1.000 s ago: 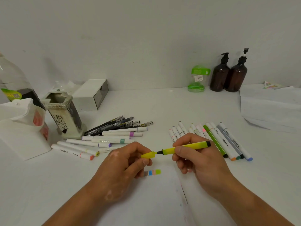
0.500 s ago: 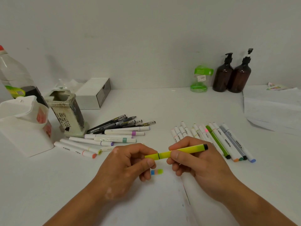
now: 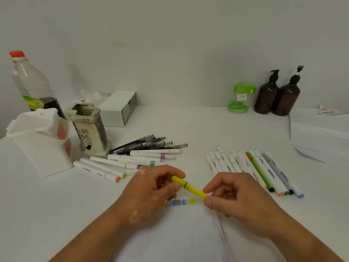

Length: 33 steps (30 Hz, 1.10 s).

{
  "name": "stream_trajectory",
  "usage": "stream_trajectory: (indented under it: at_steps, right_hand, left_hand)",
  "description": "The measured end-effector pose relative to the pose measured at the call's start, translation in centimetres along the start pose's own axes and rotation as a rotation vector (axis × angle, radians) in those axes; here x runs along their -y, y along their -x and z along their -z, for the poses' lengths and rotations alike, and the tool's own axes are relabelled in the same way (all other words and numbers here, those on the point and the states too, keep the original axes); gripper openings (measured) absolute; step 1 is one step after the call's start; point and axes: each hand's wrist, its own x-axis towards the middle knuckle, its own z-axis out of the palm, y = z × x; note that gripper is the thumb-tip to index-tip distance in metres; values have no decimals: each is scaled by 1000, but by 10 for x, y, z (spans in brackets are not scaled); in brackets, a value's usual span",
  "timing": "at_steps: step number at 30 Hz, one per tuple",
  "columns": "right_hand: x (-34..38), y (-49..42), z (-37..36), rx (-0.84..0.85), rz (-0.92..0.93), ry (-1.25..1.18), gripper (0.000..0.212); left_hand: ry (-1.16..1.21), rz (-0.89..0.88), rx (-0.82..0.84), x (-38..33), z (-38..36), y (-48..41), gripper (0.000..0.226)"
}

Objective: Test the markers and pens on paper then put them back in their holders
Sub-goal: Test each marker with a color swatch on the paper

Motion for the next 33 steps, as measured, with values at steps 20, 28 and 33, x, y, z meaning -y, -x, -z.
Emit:
stream_trajectory:
  at_steps: [20, 28, 33]
  right_hand:
    - [-2, -50, -13, -238, -133, 1010, 16]
    - [13, -88, -18, -210, -34, 1098, 17]
    - [22, -138, -38, -90, 194, 1137, 26]
  left_hand:
    - [-260, -63, -86, 6, 2, -3, 7]
    - [-265, -42, -75, 8, 6, -5, 7]
    - [-269, -30, -60, 9, 6, -5, 6]
